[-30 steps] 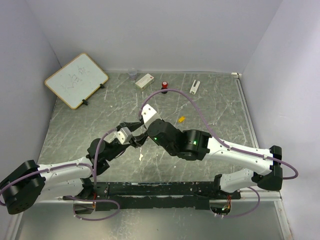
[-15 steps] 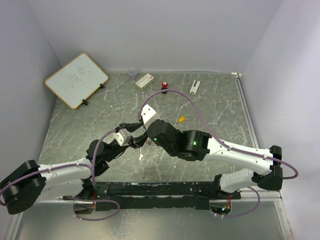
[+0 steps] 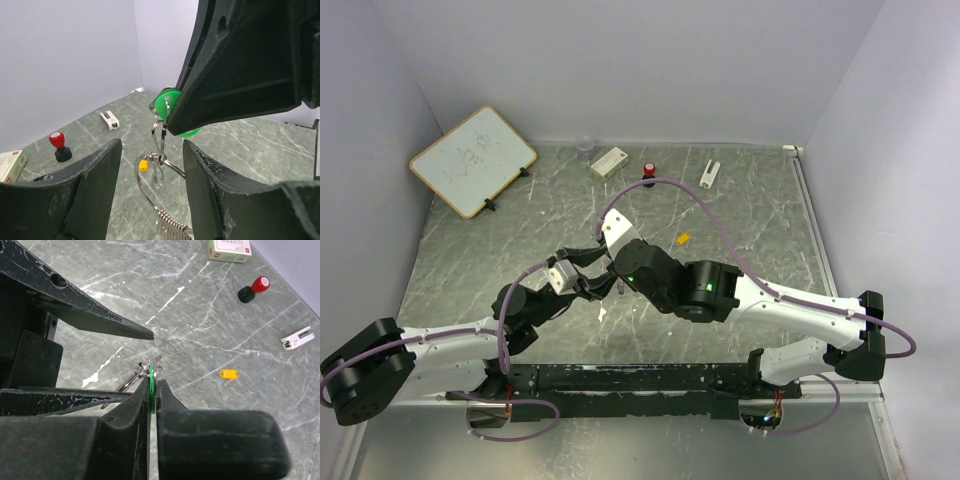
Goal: Remove the keys from the keyring
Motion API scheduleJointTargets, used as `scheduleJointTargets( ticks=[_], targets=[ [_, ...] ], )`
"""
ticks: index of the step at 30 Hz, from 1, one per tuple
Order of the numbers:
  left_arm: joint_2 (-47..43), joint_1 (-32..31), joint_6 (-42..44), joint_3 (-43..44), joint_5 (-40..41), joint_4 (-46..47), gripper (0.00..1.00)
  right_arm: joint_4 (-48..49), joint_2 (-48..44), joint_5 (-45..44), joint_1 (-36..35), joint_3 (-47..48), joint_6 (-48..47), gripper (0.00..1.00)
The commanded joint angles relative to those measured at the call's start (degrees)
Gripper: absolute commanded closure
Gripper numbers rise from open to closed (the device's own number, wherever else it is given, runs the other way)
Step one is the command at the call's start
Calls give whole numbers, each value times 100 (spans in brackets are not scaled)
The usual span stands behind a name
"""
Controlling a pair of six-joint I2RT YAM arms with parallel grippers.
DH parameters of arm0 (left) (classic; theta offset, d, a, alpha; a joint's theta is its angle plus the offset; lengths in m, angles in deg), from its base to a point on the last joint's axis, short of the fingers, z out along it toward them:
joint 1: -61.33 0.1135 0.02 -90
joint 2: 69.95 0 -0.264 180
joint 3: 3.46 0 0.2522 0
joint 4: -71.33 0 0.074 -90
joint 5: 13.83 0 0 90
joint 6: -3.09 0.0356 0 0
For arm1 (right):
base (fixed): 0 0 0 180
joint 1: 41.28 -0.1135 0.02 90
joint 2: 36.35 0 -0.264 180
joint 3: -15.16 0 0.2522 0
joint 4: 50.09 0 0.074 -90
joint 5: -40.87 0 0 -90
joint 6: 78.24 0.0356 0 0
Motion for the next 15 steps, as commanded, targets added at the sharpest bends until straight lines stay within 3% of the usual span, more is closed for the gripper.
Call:
scheduleJointTargets(
  ticks=[1,15],
  targets=[
    [106,-130,-56,14,94,462,37,222,-75,-72,-43,-27,32,100],
    [489,-583,282,25,1030,939,38,242,-159,15,-67,-100,54,100]
  ],
)
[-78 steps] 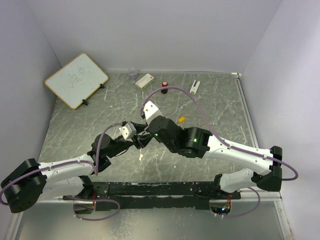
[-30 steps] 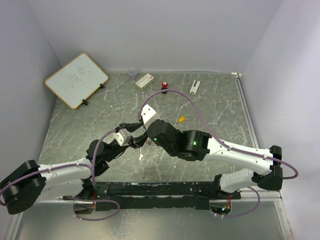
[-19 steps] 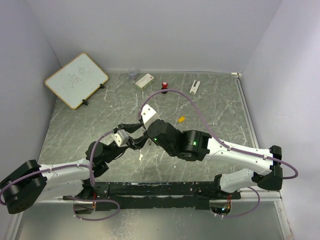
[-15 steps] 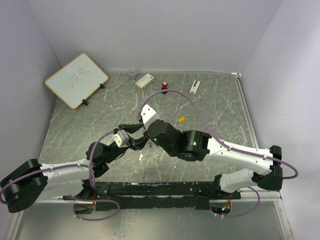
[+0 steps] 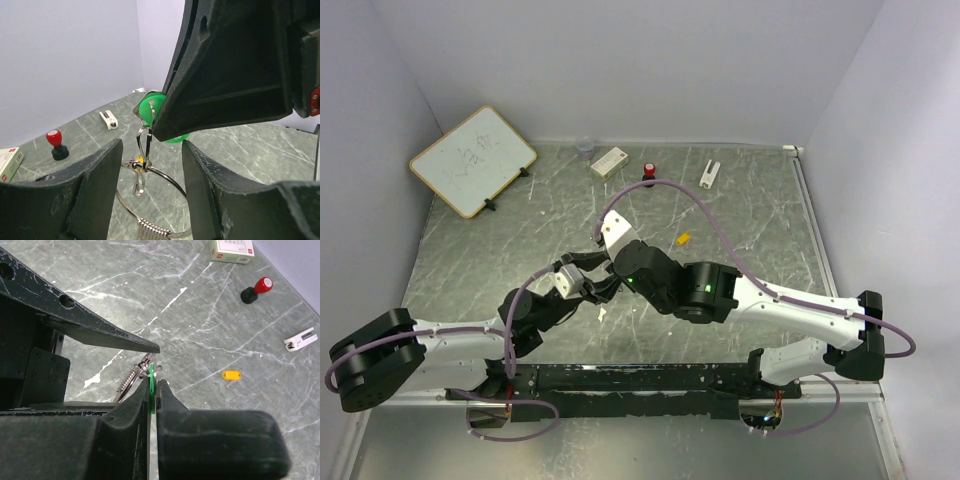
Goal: Remove the keys from the keyring
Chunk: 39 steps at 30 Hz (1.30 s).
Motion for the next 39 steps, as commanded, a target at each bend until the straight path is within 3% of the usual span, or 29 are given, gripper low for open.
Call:
scheduleJointTargets(
  ticks=[1,16,28,39],
  targets=[
    [95,-163,226,18,560,487,38,120,-179,-24,-55,-27,54,100],
    [187,-385,461,-88,1491,739,39,-18,-163,16,-105,-30,235,100],
    [167,-458,489,-163,1210,894,43,46,-81,92,-152,-57,254,100],
    [98,-519,490,-207,1059,801,57,100,-148,7,-163,-125,244,100]
  ],
)
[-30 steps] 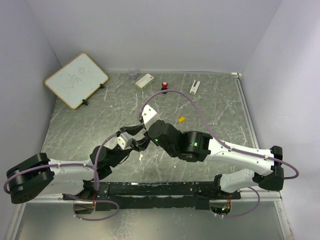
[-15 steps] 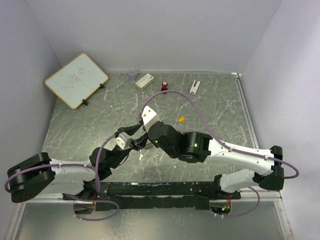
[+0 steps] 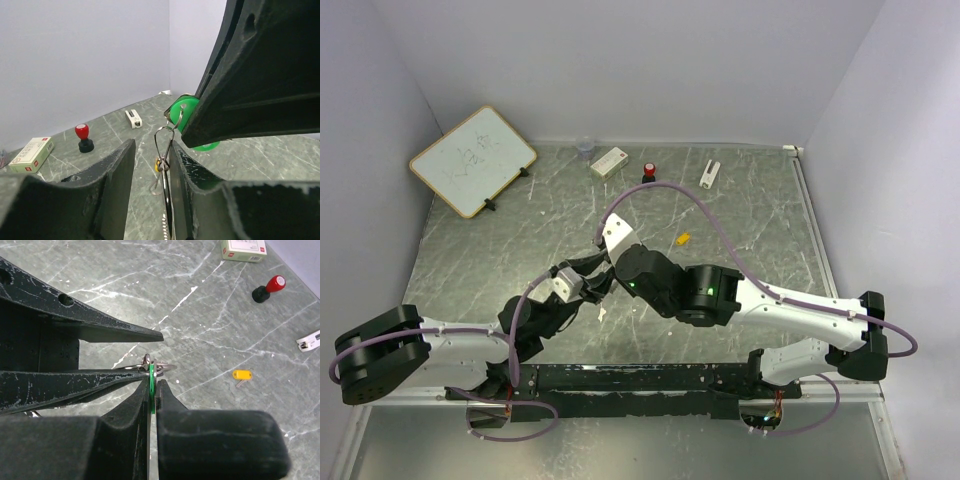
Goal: Remove the keys from the keyring
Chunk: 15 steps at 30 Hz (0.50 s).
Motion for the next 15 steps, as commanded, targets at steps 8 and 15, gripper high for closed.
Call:
scheduleJointTargets(
  ticks=[8,15],
  targets=[
    [-186,-78,37,-96,-184,45,63,112,-92,-185,-45,-90,24,100],
    [-186,-87,47,-109,-283,17,66,155,-122,-233,-50,-92,12,100]
  ],
)
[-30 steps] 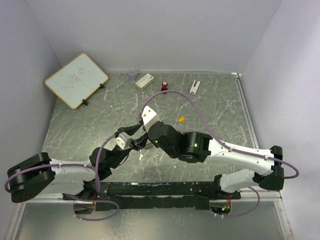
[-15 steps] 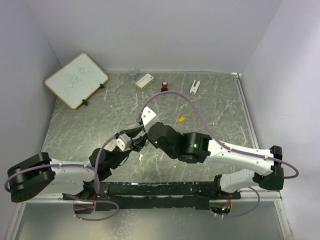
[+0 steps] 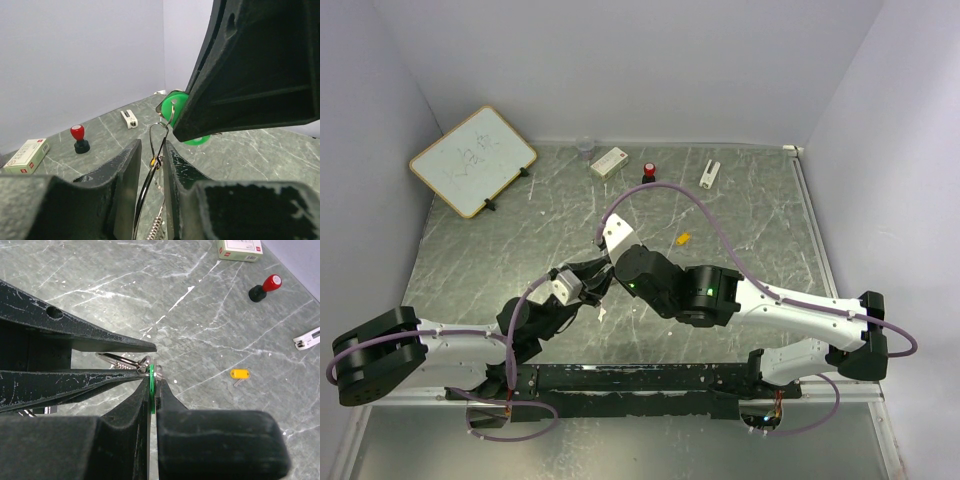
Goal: Remove the keys from the keyring
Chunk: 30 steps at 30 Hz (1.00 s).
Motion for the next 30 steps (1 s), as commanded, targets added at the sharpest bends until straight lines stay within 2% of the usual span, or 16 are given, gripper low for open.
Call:
scheduleJointTargets(
  ticks=[1,9,17,30],
  targets=[
    [-70,-37,52,-14,-211,59,68,111,-106,-128,-39,-25,18,100],
    [-2,-46,45,-2,-294,63,74,134,-83,-160,-41,-32,-13,100],
    [-39,-40,34,-31,-270,20,90,134,-52,-206,-41,-17,-17,100],
    [-61,-46,5,-81,-98,-47,93,126,-100,-338,-41,2,-31,100]
  ],
)
